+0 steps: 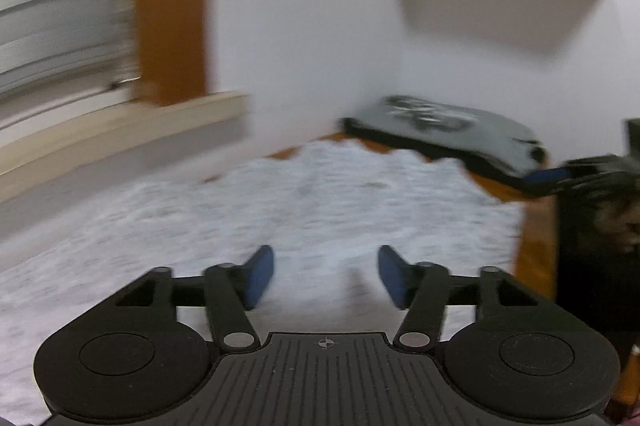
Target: Fold clothes
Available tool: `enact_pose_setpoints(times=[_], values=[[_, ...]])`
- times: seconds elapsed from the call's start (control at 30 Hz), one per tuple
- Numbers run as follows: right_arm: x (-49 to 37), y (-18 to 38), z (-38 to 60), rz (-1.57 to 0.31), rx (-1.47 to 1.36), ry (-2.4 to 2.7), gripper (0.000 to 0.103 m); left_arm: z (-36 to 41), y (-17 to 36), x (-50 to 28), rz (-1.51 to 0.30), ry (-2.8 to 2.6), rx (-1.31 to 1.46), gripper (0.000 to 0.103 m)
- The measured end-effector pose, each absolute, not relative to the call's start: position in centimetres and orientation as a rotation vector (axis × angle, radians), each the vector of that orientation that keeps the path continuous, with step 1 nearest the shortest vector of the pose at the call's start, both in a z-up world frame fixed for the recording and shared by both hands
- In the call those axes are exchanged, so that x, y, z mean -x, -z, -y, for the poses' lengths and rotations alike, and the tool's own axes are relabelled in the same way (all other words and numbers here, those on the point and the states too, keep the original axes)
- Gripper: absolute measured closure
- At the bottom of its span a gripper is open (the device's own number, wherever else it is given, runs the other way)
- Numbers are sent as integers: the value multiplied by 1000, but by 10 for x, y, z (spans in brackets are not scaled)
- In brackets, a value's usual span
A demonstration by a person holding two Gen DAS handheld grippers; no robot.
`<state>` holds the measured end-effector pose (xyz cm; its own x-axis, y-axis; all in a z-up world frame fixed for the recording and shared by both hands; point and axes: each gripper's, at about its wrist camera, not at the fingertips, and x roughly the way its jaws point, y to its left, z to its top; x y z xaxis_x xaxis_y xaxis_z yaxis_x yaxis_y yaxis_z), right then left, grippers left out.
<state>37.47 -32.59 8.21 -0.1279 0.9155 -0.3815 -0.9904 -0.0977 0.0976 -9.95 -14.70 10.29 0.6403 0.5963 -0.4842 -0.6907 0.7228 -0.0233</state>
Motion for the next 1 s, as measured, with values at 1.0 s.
enact_pose_setpoints(times=[1.0], values=[[-302,-58,274,-363,422,-1761,59,120,-75,218,-494,-922,430,22]])
